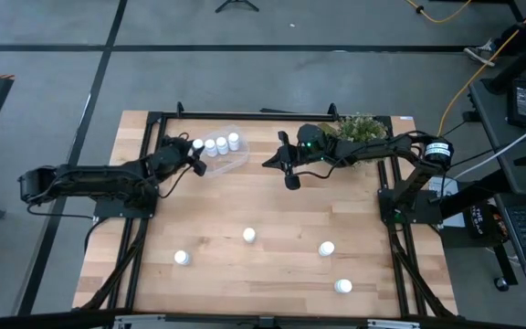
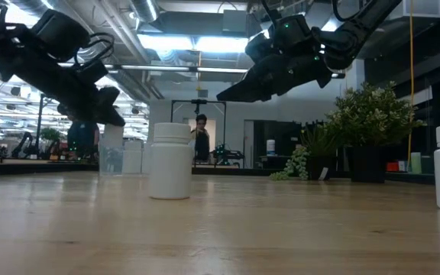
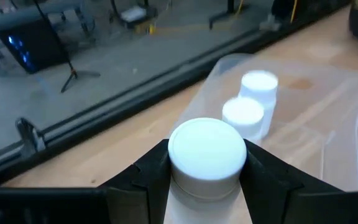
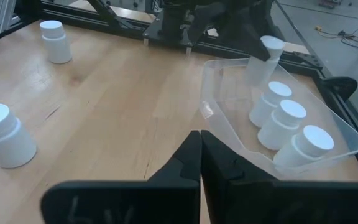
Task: Pick and place pill bottles into a basket
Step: Put the white medicine bottle into the transparent bin
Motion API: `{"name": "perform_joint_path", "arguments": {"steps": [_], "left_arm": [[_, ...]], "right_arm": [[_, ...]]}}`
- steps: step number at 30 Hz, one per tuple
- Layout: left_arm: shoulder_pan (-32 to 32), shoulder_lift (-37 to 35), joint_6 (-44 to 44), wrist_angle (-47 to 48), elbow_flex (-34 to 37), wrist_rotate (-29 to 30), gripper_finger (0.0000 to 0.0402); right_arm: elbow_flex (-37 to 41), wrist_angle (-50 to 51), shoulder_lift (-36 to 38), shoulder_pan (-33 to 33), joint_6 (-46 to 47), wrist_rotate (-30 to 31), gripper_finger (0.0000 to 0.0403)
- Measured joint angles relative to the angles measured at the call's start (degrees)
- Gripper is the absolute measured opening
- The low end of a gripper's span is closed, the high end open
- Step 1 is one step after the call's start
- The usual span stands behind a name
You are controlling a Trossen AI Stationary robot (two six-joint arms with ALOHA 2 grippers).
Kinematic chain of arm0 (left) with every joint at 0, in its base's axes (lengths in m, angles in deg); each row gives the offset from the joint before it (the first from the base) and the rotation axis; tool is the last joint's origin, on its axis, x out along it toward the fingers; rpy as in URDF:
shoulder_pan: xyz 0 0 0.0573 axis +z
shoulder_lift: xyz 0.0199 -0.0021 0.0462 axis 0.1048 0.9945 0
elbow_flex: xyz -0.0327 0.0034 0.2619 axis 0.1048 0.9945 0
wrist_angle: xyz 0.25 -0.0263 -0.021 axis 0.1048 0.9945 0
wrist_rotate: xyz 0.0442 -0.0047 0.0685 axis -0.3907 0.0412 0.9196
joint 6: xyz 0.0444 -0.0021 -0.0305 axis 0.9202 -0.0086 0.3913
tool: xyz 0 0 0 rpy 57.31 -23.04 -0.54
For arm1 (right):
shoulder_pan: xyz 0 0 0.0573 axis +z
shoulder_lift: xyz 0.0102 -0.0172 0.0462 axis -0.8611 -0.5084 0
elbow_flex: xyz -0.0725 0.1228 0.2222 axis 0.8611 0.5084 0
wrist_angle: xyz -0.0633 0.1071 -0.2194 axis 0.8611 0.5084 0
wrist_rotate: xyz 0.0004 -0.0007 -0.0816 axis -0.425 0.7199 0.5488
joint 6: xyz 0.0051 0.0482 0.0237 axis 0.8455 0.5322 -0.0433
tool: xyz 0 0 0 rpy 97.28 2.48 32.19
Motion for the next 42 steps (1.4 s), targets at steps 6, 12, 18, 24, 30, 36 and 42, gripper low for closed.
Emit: {"name": "perform_joint_path", "arguments": {"steps": [6,12,18,24,30,36,42], "left_arm": [[0.02,0.00,1.42,-3.28,1.12,-0.04,0.0153],[0.02,0.00,1.58,-3.26,1.12,-0.09,0.0153],[0.00,0.00,2.06,-3.24,1.12,-0.11,0.0153],[0.02,0.00,3.11,-3.23,1.12,-0.04,0.0153],[0.02,0.00,3.13,-3.22,1.12,-0.03,0.0156],[0.01,0.00,3.12,-3.22,1.12,-0.74,0.0167],[0.00,0.00,3.11,-3.22,1.12,-0.74,0.0184]], "right_arm": [[0.00,0.00,0.00,0.00,-0.02,0.00,0.0005],[0.00,-0.02,-0.02,0.00,-0.02,0.01,0.0005],[0.00,-0.02,-0.02,0.00,-0.02,0.00,0.0005],[0.00,-0.11,-0.02,0.00,-0.02,0.00,0.0005],[0.00,-0.39,-0.02,0.00,-0.02,0.00,0.0005],[0.00,-0.42,-0.04,0.00,-0.01,0.00,0.0005],[0.00,-0.42,-0.04,0.00,-0.02,0.00,0.0005]]}}
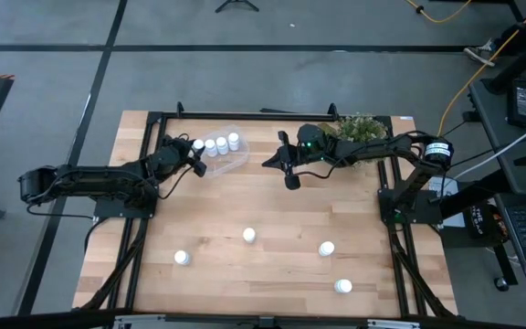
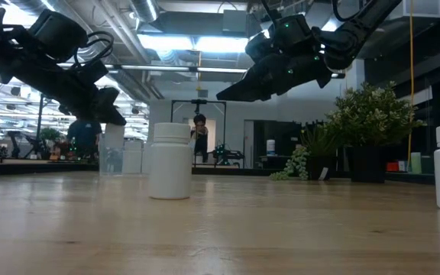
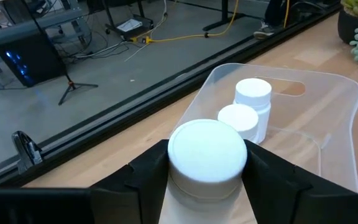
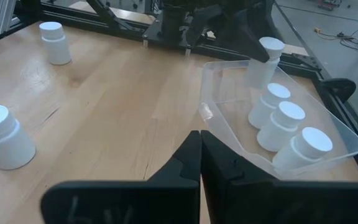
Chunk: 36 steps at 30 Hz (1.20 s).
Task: Pick and place pill bottles into a basket
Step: Put the white medicine bottle into the transparent bin
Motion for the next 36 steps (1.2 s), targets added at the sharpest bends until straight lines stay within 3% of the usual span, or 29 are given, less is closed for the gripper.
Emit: {"name": "perform_joint_path", "arguments": {"steps": [36], "left_arm": [[0.02,0.00,0.00,0.00,-0.02,-0.14,0.0176]], "right_arm": [[0.00,-0.03,0.00,0.02,0.01,0.04,0.0005]]}}
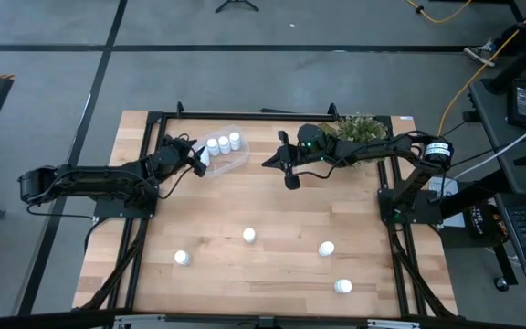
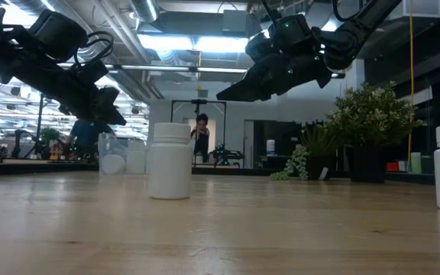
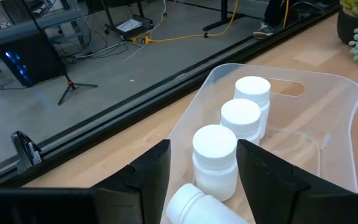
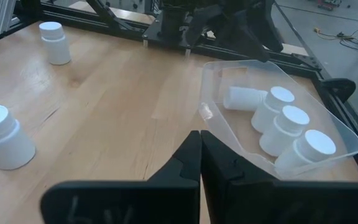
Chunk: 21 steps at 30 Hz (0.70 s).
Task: Pick and place pill bottles into a basket
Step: Put the white medicine bottle into the transparent bin
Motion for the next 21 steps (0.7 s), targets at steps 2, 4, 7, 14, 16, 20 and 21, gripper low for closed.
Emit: {"name": "perform_joint_path", "arguments": {"steps": [2,4,7,14,16,20,21], "left_arm": [[0.00,0.00,0.00,-0.01,0.00,-0.68,0.0173],[-0.01,-0.02,0.00,-0.02,0.00,-2.08,0.0171],[-0.01,-0.02,0.64,-0.25,0.00,-5.14,0.0171],[-0.15,-0.02,3.45,-6.51,-0.02,-9.39,0.0172],[-0.15,-0.02,3.45,-8.26,-0.02,-9.86,0.0170],[-0.15,-0.02,3.43,-8.81,-0.02,-11.48,0.0169],[-0.16,-0.02,3.24,-8.81,-0.02,-11.73,0.0169]], "right_arm": [[0.00,-0.42,0.00,0.00,0.01,0.02,0.0005],[-0.02,-1.05,0.00,0.00,-0.01,0.07,0.0005],[-0.02,-0.81,0.00,0.00,0.00,0.07,0.0005],[-0.02,0.85,0.00,-0.02,0.16,0.07,0.0005],[-0.02,0.99,0.00,0.00,0.16,0.07,0.0005],[-0.02,0.98,0.00,0.00,0.18,0.04,0.0005],[-0.02,0.97,0.00,0.00,0.18,0.04,0.0005]]}}
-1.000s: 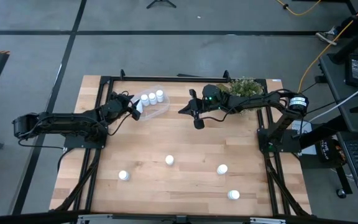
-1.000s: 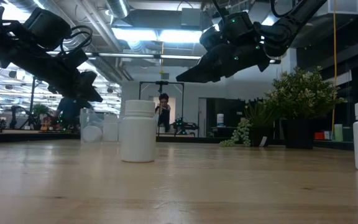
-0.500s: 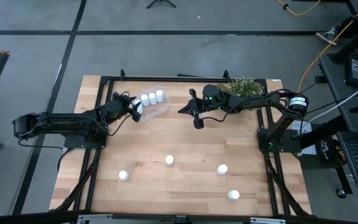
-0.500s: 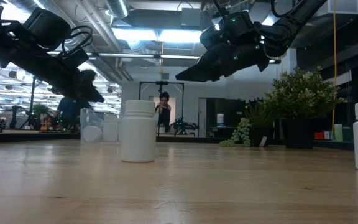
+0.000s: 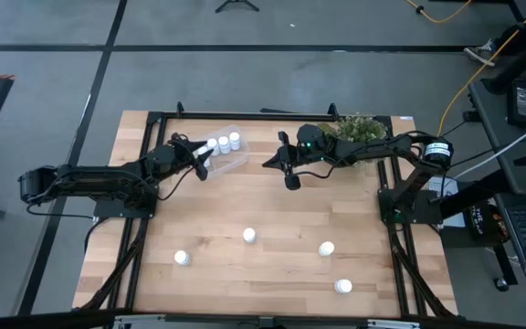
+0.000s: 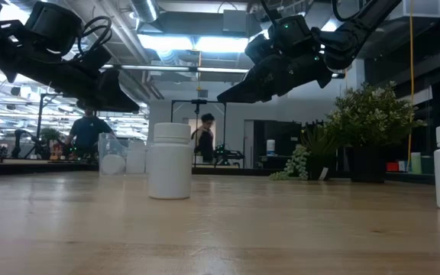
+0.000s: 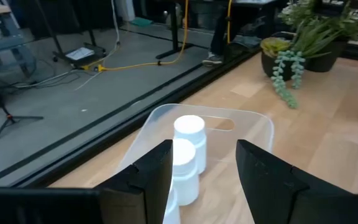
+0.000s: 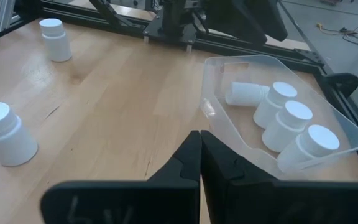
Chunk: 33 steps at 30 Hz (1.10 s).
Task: Pick and place pill bottles into a basket
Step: Put the white medicine bottle into the transparent bin
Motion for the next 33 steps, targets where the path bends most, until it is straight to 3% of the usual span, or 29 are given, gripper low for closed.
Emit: {"name": "perform_joint_path", "arguments": {"steps": [8,15,21,33], "left_arm": [[-0.02,0.02,-3.33,1.76,-0.74,-0.75,0.0169],[-0.02,0.02,-6.19,21.47,-12.24,0.20,0.0169],[-0.02,1.47,-14.12,38.77,-22.68,2.05,0.0169],[0.31,19.99,-19.82,61.87,-43.15,0.65,0.0169]], "right_arm": [[0.00,0.00,0.00,0.00,0.00,-0.04,0.0005],[0.00,0.00,0.00,0.00,0.02,-0.07,0.0005],[0.00,0.00,0.00,0.01,0.02,-0.07,0.0005],[0.00,-0.07,0.00,0.01,-0.03,-0.07,0.0005]]}}
